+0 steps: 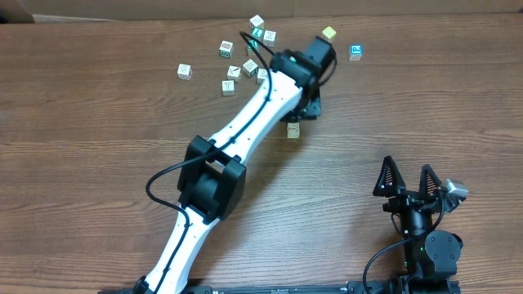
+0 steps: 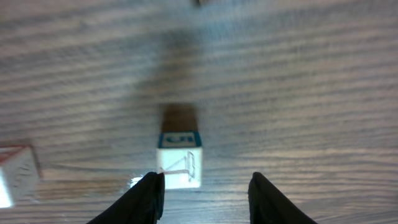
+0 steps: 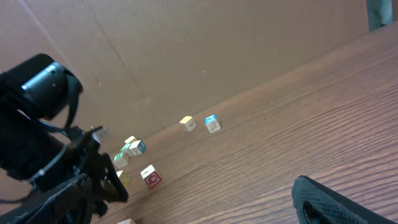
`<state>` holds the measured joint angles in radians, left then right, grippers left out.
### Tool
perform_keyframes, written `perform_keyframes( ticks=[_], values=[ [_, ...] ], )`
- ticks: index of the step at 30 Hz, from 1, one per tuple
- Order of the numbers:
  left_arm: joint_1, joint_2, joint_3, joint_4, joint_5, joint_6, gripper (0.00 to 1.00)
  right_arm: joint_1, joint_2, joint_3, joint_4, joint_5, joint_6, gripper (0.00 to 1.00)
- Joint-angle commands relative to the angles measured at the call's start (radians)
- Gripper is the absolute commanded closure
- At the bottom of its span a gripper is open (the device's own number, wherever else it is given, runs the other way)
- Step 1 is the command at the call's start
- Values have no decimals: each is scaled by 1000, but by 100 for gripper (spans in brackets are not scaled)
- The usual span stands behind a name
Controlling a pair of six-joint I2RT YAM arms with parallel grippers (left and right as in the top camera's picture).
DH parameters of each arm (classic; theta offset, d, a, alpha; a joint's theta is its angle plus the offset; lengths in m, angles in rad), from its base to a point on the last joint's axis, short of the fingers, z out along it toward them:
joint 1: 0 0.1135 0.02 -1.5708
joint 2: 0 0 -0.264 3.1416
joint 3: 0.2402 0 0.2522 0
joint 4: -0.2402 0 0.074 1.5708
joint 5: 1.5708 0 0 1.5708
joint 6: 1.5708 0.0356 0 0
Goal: Form a horizontal line
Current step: 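Move the left gripper over the '5' block and grasp it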
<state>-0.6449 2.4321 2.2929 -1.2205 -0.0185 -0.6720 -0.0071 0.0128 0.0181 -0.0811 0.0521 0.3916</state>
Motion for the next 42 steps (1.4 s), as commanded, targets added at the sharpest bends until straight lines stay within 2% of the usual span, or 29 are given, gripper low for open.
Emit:
perform_keyframes(
  ticks=[1, 4, 20, 23, 30, 33, 42],
  values=[
    [-16, -4, -48, 18, -51, -17, 60, -5, -6, -10, 5, 6, -7, 0],
    [-18, -4, -59, 17, -97, -17, 59, -5, -6, -10, 5, 6, -7, 0],
    [-19, -3, -153, 96, -96, -39, 60, -5, -6, -10, 5, 7, -7, 0],
    [-20, -3, -153, 95, -96, -39, 63, -5, -6, -10, 5, 6, -7, 0],
    [-19, -3, -153, 96, -97, -30, 79, -5, -6, -10, 5, 6, -7, 0],
    [-19, -3, -153, 96, -100, -20, 80, -5, -6, -10, 5, 7, -7, 0],
    [-18, -3, -153, 58, -231, -3, 79, -5, -6, -10, 5, 6, -7, 0]
  ],
)
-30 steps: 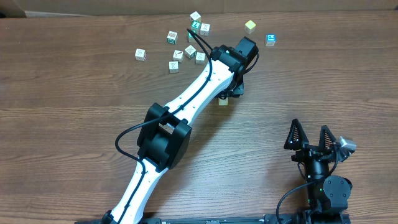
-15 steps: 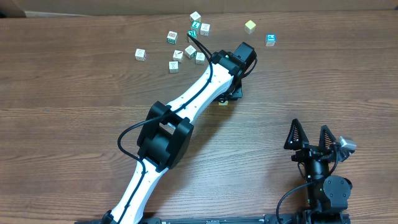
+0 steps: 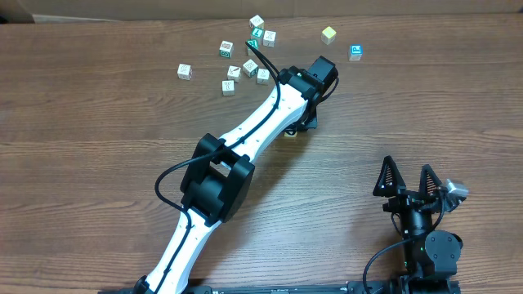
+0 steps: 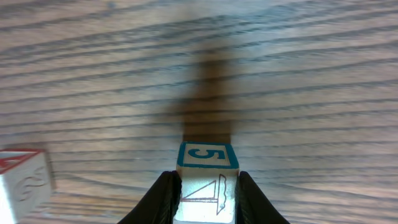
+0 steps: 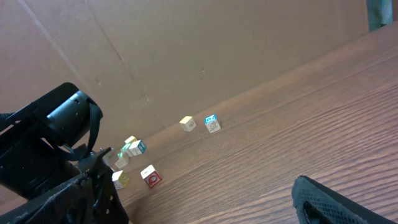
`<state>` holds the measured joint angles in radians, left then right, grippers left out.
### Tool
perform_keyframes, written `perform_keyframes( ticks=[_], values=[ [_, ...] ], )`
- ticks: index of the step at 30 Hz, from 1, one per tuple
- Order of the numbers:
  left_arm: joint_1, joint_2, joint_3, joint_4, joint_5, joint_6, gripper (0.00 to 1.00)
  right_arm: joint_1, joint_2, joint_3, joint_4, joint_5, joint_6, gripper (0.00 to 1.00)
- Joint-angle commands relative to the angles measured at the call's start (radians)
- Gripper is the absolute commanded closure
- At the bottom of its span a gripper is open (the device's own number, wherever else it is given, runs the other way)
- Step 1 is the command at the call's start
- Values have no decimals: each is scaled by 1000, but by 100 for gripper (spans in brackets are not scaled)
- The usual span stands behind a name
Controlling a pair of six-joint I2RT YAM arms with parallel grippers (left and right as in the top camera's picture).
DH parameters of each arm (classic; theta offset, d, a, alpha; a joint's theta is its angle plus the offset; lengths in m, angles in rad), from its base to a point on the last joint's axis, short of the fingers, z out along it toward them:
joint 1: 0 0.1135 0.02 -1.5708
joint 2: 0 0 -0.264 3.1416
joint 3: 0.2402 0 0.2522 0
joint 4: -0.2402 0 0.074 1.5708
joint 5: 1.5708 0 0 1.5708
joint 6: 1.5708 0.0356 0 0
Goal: Form a horizontal line
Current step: 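Move the left gripper over the '5' block and grasp it, then slide the '5' block left until it touches the 'Y' block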
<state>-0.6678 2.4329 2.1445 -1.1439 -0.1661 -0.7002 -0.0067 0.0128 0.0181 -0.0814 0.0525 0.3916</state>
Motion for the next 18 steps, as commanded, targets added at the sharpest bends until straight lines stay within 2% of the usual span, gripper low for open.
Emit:
perform_keyframes(
  ticks=[1, 18],
  values=[
    [6, -3, -5, -22, -87, 37, 79, -6, -6, -10, 5, 6, -7, 0],
    [21, -4, -5, -105, -121, 42, 74, -6, -6, -10, 5, 6, -7, 0]
  ],
)
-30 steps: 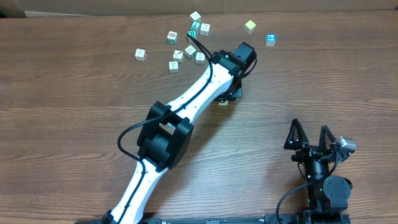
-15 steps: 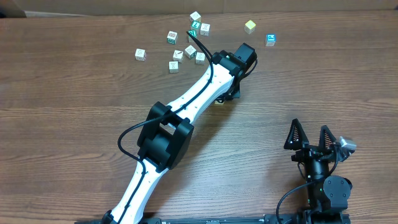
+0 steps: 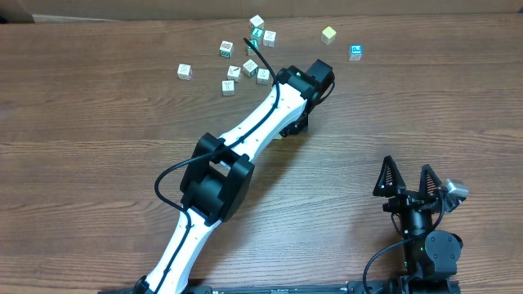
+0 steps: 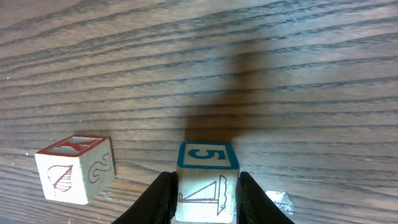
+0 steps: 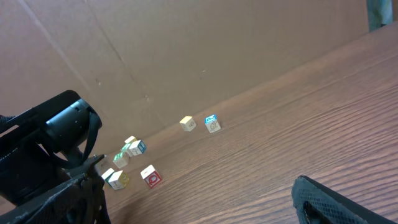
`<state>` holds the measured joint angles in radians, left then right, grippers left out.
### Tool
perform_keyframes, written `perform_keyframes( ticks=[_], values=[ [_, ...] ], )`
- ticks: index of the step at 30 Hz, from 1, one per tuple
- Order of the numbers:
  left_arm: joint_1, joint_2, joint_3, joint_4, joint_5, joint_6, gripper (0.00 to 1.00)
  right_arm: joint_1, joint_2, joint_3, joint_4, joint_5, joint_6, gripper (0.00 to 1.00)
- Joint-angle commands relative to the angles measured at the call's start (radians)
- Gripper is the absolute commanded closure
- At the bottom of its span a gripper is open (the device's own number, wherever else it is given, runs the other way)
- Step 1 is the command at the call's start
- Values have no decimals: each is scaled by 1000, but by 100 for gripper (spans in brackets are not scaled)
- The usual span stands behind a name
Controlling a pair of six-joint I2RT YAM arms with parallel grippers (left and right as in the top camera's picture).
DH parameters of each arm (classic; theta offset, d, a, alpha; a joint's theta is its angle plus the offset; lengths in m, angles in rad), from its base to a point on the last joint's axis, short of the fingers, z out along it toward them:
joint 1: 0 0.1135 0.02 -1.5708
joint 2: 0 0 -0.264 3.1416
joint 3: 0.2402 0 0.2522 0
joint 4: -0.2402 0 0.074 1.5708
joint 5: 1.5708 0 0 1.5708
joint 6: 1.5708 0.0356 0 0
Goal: Form a horizontal line
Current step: 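Slide the '5' block left until it touches the 'Y' block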
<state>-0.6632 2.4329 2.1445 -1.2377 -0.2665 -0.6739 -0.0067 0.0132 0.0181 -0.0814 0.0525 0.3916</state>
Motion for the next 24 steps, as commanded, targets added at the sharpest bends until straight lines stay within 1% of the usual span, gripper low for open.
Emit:
perform_keyframes(
  ticks=[1, 2, 5, 7, 11, 16, 18, 20, 22, 24],
  values=[
    [18, -4, -5, -12, -21, 16, 73, -6, -6, -10, 5, 6, -7, 0],
    [19, -4, -5, -13, -17, 16, 71, -6, -6, -10, 5, 6, -7, 0],
    [20, -4, -5, -15, -10, 16, 71, -6, -6, -10, 5, 6, -7, 0],
    [22, -4, -5, -15, -10, 16, 67, -6, -6, -10, 5, 6, -7, 0],
    [23, -4, -5, -15, -3, 16, 52, -6, -6, -10, 5, 6, -7, 0],
    [31, -6, 58, -11, -31, 18, 48, -6, -6, -10, 5, 6, -7, 0],
    [39, -6, 105, -10, -28, 24, 48, -6, -6, -10, 5, 6, -7, 0],
    [47, -6, 145, -4, -18, 24, 56, -6, -6, -10, 5, 6, -7, 0],
    [48, -6, 149, 20, 36, 24, 96, -6, -6, -10, 5, 6, -7, 0],
    [47, -2, 146, 29, 96, 24, 96, -6, -6, -10, 5, 6, -7, 0]
  ],
)
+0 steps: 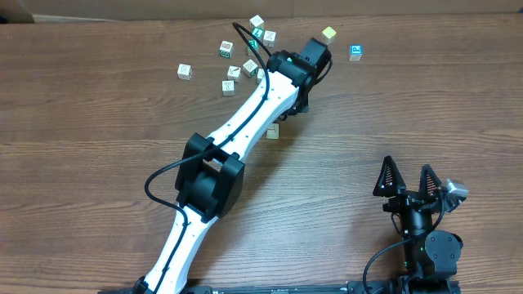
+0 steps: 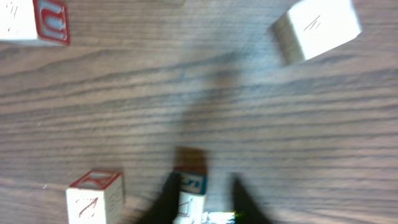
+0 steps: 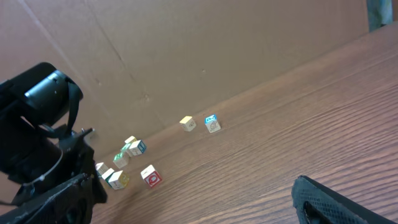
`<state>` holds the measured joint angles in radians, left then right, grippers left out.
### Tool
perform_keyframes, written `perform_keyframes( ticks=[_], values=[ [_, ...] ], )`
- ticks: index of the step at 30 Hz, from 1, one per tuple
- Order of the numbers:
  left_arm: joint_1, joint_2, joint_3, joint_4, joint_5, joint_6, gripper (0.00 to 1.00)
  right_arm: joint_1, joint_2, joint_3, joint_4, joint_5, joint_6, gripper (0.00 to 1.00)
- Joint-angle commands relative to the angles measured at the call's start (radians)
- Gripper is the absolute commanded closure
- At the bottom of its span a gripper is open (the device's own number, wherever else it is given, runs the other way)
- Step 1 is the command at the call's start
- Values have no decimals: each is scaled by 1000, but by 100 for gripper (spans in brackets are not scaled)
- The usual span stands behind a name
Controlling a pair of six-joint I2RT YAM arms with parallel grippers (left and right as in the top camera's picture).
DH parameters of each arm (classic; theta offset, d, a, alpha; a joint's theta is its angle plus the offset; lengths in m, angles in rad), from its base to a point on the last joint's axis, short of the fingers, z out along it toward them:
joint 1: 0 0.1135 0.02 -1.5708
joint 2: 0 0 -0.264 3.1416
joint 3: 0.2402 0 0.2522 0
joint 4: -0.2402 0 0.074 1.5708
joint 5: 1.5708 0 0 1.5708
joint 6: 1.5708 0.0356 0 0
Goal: Form a horizontal line
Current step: 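Slide the '5' block left until it touches the 'Y' block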
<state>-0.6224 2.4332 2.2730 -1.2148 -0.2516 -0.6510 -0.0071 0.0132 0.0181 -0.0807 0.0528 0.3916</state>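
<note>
A wooden block with a blue-edged top stands on the table between the fingers of my left gripper. The gripper is open, with a gap between the block and the right finger. Just to its left stands a red-edged block. This view is blurred. From overhead the left gripper hangs under the long white arm, and a block shows beside it. My right gripper rests open at the near right with nothing in it.
Several loose blocks lie at the far middle, one off to their left. A yellow block and a blue one sit far right. The left wrist view also shows a red-lettered block and a plain block.
My left gripper was shut on the blue-topped block beside the red-edged one. Now it is open, the block stands on the table, and the wrist sits higher. The right arm is unchanged.
At first my left gripper was open with the blue-topped block just ahead of its fingers. It was then shut on that block. Later it held the block close to a red-edged block. Now the block stands free beside that one.
</note>
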Motion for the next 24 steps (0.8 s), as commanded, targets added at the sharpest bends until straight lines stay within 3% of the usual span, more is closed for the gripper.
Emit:
perform_keyframes(
  ticks=[1, 14, 24],
  values=[
    [2, 0, 16, 9, 109, 1, 96, -5, -6, -10, 4, 6, -7, 0],
    [-46, 1, -144, 104, 114, -3, 96, -5, -6, -10, 4, 6, -7, 0],
    [-44, 1, -156, 80, 61, -3, 96, -5, -6, -10, 4, 6, -7, 0]
  ],
)
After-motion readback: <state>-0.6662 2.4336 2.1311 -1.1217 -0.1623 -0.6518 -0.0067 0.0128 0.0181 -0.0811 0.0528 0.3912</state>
